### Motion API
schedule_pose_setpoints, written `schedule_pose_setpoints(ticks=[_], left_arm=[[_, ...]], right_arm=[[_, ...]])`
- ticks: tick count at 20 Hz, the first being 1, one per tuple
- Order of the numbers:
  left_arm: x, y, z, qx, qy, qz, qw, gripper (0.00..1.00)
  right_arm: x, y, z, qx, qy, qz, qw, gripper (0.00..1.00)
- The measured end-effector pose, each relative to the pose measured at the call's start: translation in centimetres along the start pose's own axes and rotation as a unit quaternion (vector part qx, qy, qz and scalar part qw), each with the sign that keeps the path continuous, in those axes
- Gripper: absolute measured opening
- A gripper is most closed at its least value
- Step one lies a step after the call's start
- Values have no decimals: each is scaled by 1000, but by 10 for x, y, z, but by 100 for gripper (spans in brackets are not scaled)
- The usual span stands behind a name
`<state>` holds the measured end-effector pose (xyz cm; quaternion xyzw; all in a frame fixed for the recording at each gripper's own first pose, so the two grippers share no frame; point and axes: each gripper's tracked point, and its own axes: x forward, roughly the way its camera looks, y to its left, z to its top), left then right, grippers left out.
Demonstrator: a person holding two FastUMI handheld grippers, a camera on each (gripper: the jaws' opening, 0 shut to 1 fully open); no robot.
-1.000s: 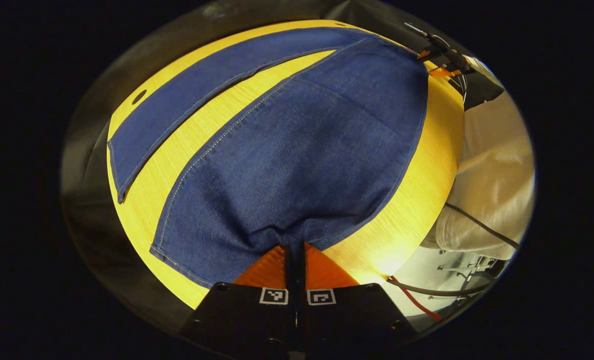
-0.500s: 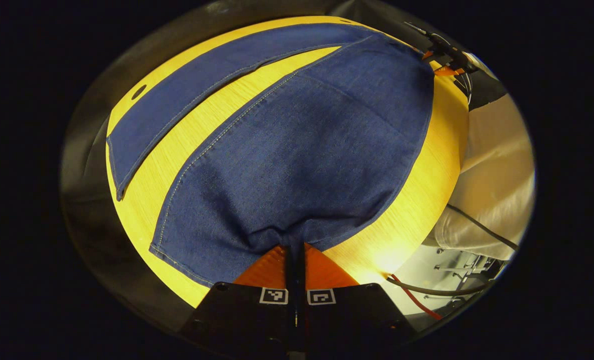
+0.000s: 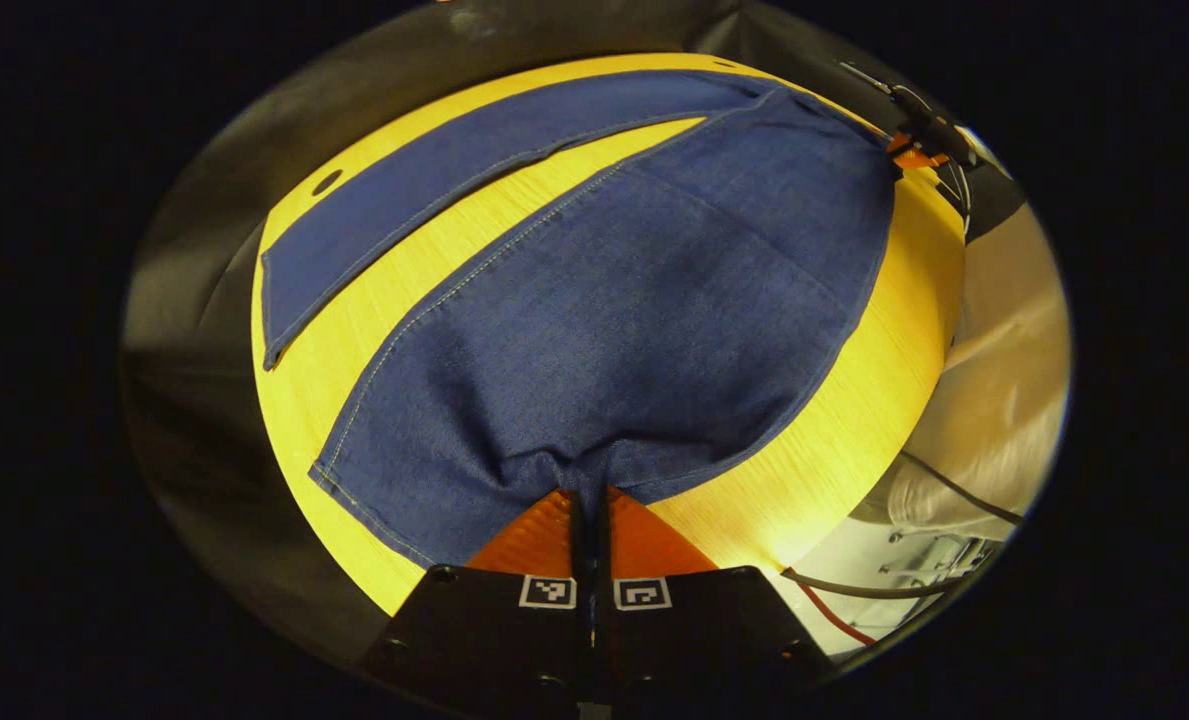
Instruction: Grasp the waist and the cuffs of the jeans and fold them to make the two legs overlap; first hold the waist and fold one-third of the jeans toward the cuffs, then hold the cuffs and fold the remaining one-third in the same direction to finish folding.
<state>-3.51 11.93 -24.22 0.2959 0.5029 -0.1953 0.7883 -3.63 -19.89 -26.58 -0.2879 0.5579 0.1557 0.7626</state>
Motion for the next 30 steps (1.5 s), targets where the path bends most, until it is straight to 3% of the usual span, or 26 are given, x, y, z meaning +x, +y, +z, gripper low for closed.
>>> schedule_pose_setpoints(ticks=[2,7,10,13,17,22,26,30], left_arm=[[-1,0,0,-21,-8,11,1000,0],[-21,14,14,-73,-50,73,993,0],[-44,36,37,-113,-106,106,982,0],[-65,64,66,-131,-143,151,969,0],[-87,111,119,-129,-197,207,950,0],[-98,153,175,-128,-231,244,933,0],[-84,195,222,-175,-256,263,914,0],[-34,233,261,-212,-255,274,903,0]], right_arm=[[-6,0,2,13,2,-19,1000,3],[-19,-11,7,54,-28,-76,995,3],[-46,-20,25,92,-71,-111,987,3],[-69,-29,49,92,-103,-147,979,3],[-102,-51,96,90,-144,-195,966,3],[-123,-97,153,114,-180,-236,948,3],[-110,-145,201,157,-209,-248,933,2],[-54,-190,243,195,-214,-246,925,0]])
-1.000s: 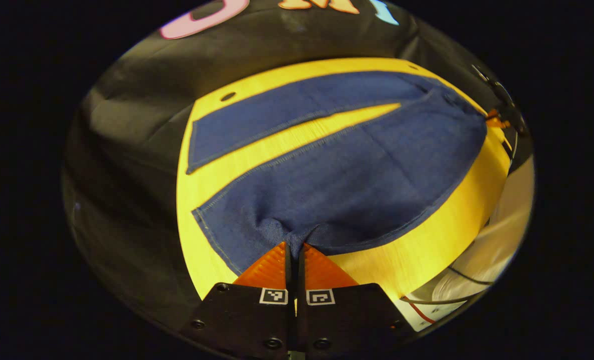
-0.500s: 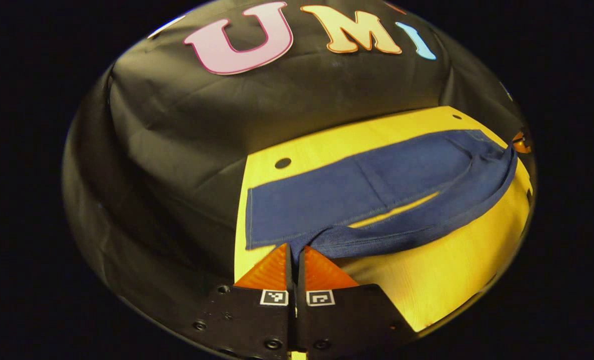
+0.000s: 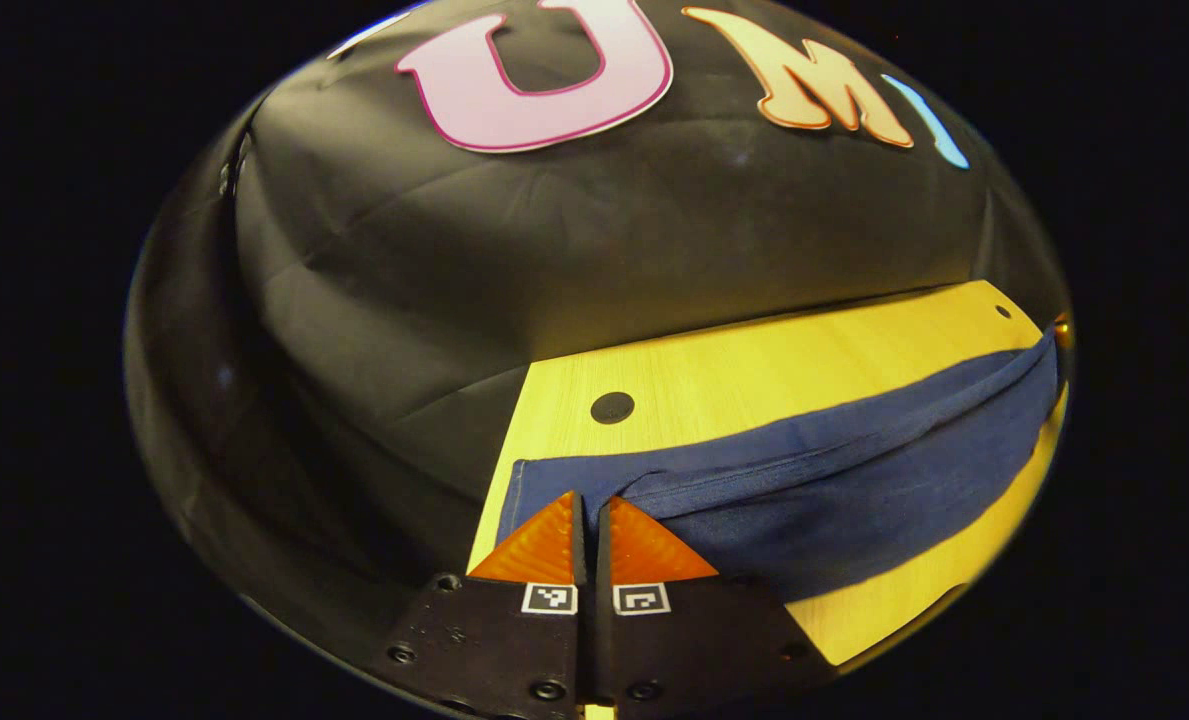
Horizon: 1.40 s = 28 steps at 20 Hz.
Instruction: Grasp the waist and the cuffs of the jeans and fold them to make the two legs overlap; first hold the waist and fold one-third of the jeans toward the cuffs, then hold the cuffs and fold the remaining one-third in the same direction to finish folding.
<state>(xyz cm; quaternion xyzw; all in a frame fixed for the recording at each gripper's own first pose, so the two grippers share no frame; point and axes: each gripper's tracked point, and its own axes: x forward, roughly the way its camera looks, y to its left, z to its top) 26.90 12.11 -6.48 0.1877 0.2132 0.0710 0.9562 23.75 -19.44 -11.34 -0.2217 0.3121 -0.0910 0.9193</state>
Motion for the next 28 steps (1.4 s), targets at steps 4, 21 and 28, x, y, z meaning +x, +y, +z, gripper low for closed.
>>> schedule_pose_setpoints(ticks=[4,21,28], left_arm=[[58,-16,-15,-42,24,13,999,0],[-29,-74,18,-132,-17,12,991,96],[-70,-97,7,-129,-6,14,992,95]], right_arm=[[75,16,-9,44,24,18,999,2],[12,-99,-84,158,44,22,986,95],[48,-124,-156,214,106,26,971,95]])
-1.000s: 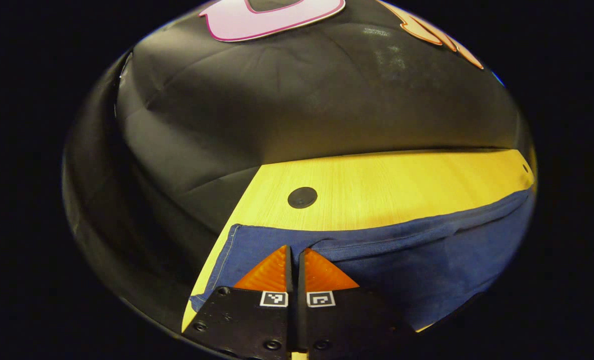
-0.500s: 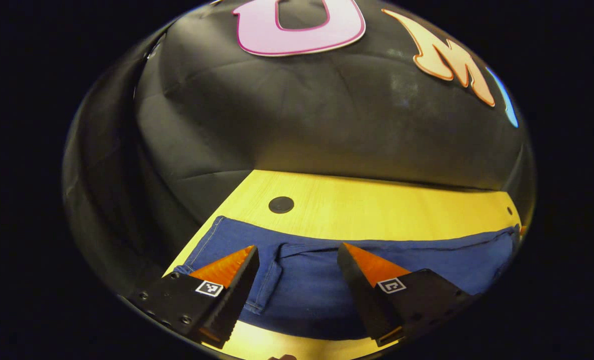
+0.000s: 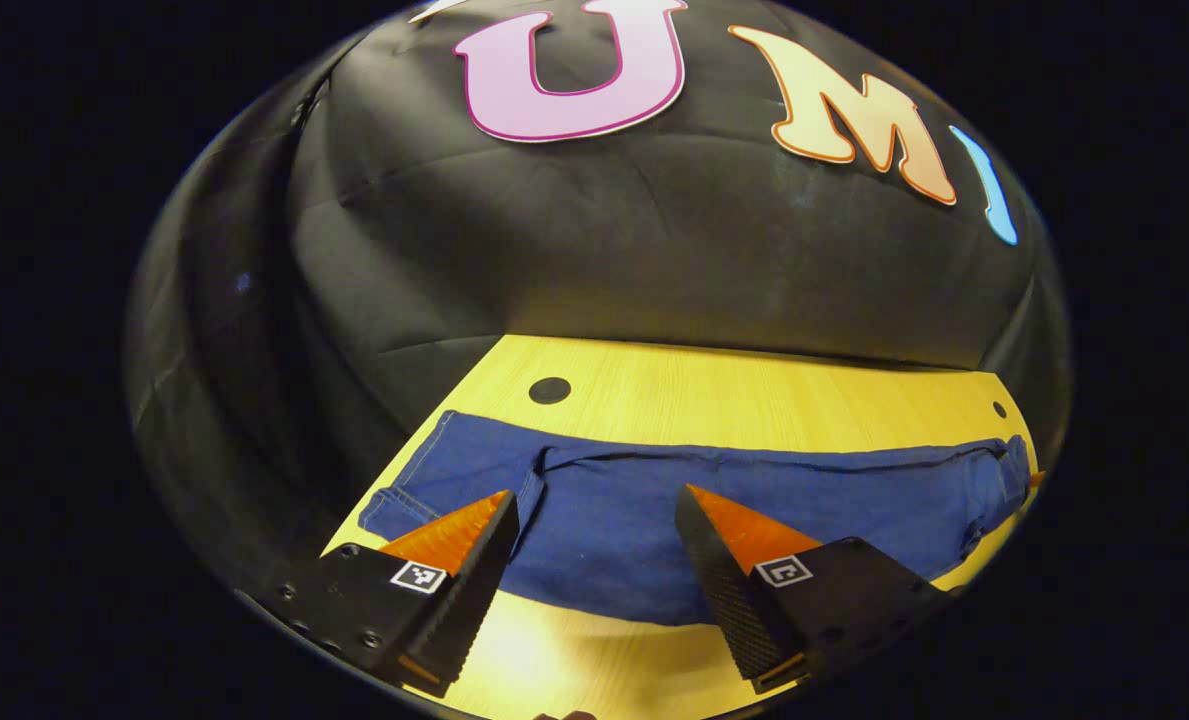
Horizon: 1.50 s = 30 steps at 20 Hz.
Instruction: Grasp the waist and the cuffs of the jeans and fold them to make the two legs overlap; first hold the waist and fold one-third of the jeans toward the cuffs, then hold the cuffs and fold the remaining one-third in the same direction to finish folding.
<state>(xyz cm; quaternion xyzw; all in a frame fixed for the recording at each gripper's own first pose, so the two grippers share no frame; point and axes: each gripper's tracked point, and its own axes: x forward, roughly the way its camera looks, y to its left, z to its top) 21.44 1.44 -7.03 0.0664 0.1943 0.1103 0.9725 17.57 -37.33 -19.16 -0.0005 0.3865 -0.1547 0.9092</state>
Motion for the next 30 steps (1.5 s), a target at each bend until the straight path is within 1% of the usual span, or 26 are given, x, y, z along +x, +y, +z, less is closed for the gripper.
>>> schedule_pose_setpoints(ticks=[2,3,4,5,6,7,8,10,11,12,13,14,15,16,18,19,20,21,22,23,24,26,27,28,29,30], left_arm=[[-8,-7,1,-12,-2,-5,1000,96],[-13,-12,1,-17,-3,-7,1000,95],[-16,-15,3,-18,-5,-7,1000,95],[-18,-17,3,-18,-6,-6,1000,95],[-21,-20,5,-16,-9,-6,1000,95],[-23,-23,6,-13,-11,-7,1000,95],[-26,-25,8,-9,-13,-6,1000,95],[-29,-29,9,-5,-15,-8,1000,96],[-31,-32,7,-8,-12,-14,1000,96],[-33,-37,6,-15,-9,-22,1000,95],[-35,-43,3,-26,-5,-30,999,95],[-36,-49,1,-38,-5,-38,999,94],[-39,-56,-1,-48,-6,-47,998,94],[-41,-60,-5,-52,-4,-52,997,93],[-43,-66,-15,-51,2,-55,997,92],[-44,-68,-17,-51,3,-56,997,92],[-46,-70,-19,-52,5,-59,997,92],[-49,-70,-21,-52,5,-61,997,92],[-51,-69,-22,-51,5,-63,997,92],[-52,-66,-22,-49,3,-61,997,92],[-53,-63,-20,-50,1,-62,997,92],[-57,-56,-18,-54,-4,-62,997,92],[-58,-50,-17,-54,-6,-62,997,92],[-60,-44,-16,-55,-8,-61,997,92],[-62,-38,-17,-56,-10,-61,997,92],[-63,-30,-15,-56,-12,-61,996,91]], right_arm=[[13,-2,-6,12,10,14,1000,95],[10,0,-10,17,11,20,1000,92],[10,3,-10,21,10,25,999,94],[11,3,-11,23,8,28,999,94],[12,5,-12,25,5,36,999,92],[13,10,-15,29,4,41,999,92],[12,10,-15,33,-1,42,999,81],[15,10,-16,47,-15,45,998,79],[12,14,-14,58,-27,54,997,77],[16,19,-20,76,-11,58,995,68],[16,21,-13,86,-23,57,994,58],[16,23,-16,89,-11,55,994,49],[15,22,-16,84,-20,52,995,39],[13,22,-18,76,-17,49,996,35],[11,23,-14,58,-33,42,997,35],[11,23,-13,45,-39,39,997,29],[7,23,-11,36,-44,37,998,28],[6,26,-13,33,-40,37,998,23],[5,26,-14,29,-38,31,998,20],[7,26,-10,26,-40,23,999,20],[4,27,-8,17,-41,16,999,10],[-3,25,-6,1,-43,3,999,7],[0,26,-5,1,-42,0,999,6],[-7,26,1,13,-48,-3,999,7],[-10,29,6,26,-55,-2,998,5],[-19,29,13,41,-64,1,997,5]])
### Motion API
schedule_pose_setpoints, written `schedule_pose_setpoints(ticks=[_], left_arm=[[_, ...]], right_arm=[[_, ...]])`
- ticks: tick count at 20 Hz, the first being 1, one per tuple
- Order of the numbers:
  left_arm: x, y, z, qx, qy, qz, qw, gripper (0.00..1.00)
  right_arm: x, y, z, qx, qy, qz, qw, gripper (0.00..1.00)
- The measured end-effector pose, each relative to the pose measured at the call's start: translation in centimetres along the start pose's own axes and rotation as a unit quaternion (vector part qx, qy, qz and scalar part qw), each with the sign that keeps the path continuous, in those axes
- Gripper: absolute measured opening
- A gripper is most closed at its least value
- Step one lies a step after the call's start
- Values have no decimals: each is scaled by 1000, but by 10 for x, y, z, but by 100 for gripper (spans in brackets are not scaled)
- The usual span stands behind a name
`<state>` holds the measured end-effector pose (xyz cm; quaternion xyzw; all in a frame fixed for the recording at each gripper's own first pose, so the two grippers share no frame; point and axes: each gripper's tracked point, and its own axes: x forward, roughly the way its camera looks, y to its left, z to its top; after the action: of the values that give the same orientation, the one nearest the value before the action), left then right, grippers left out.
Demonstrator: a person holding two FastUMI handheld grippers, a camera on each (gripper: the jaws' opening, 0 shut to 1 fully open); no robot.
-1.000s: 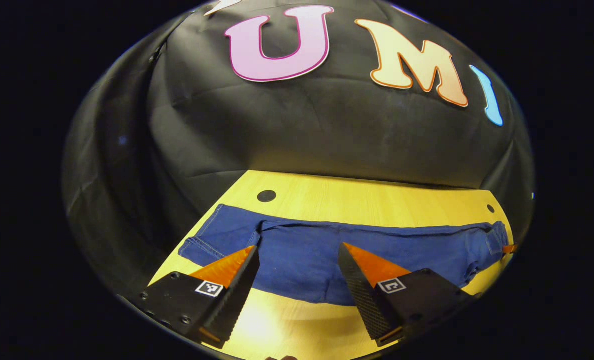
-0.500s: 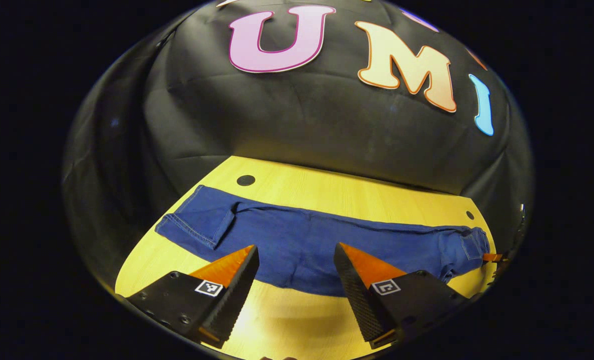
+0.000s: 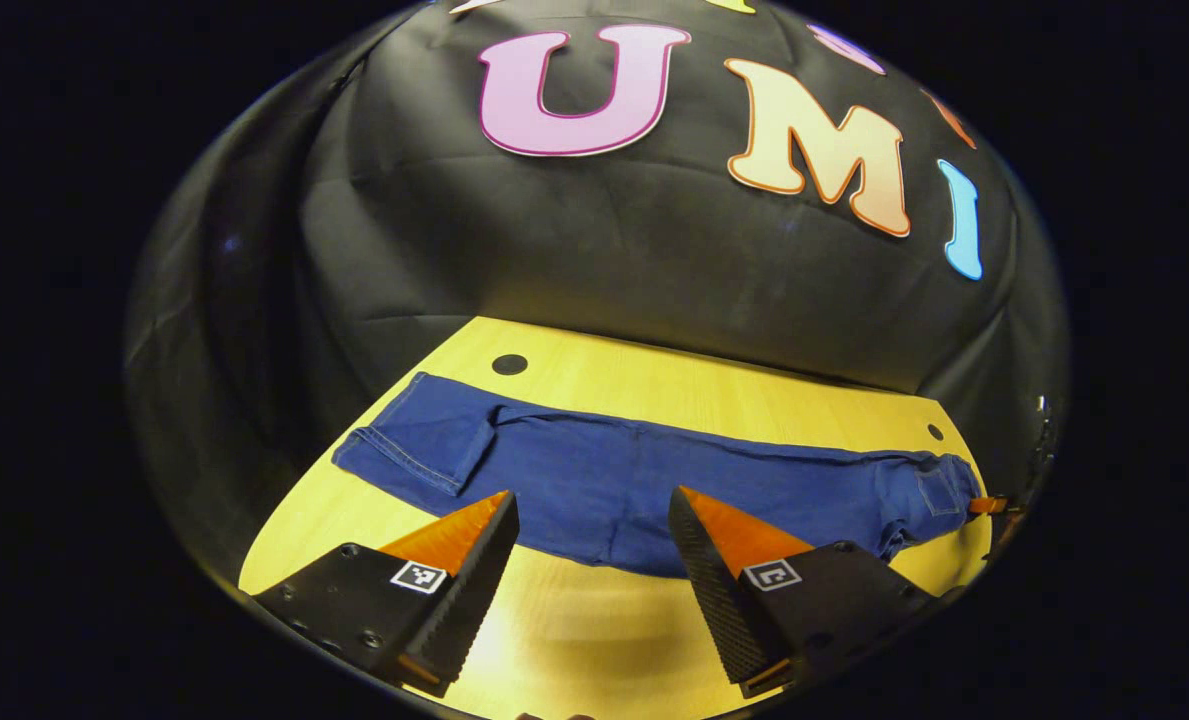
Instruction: Grasp the waist and the cuffs of the jeans and fold them to make the two legs overlap; first hold the waist and fold one-third of the jeans toward the cuffs, then hold the cuffs and fold the remaining one-third in the same direction to finish folding.
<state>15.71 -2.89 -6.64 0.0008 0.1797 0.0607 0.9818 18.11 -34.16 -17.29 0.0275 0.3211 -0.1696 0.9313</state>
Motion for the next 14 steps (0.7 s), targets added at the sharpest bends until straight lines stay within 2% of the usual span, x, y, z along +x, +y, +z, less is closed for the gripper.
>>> schedule_pose_setpoints(ticks=[3,5,9,10,11,14], left_arm=[[-6,20,2,-7,-6,-11,1000,91],[-8,33,4,-9,-12,-24,1000,92],[-7,60,7,-14,-15,-51,998,92],[-7,67,8,-17,-16,-55,998,92],[-5,74,9,-19,-16,-61,998,92],[-3,91,11,-15,-18,-76,997,93]], right_arm=[[-24,11,31,33,-45,8,998,1],[-42,31,55,41,-75,24,996,3],[-81,97,96,57,-128,71,988,4],[-89,113,104,58,-139,80,985,1],[-94,131,111,60,-149,90,983,3],[-109,193,118,73,-169,144,972,3]])
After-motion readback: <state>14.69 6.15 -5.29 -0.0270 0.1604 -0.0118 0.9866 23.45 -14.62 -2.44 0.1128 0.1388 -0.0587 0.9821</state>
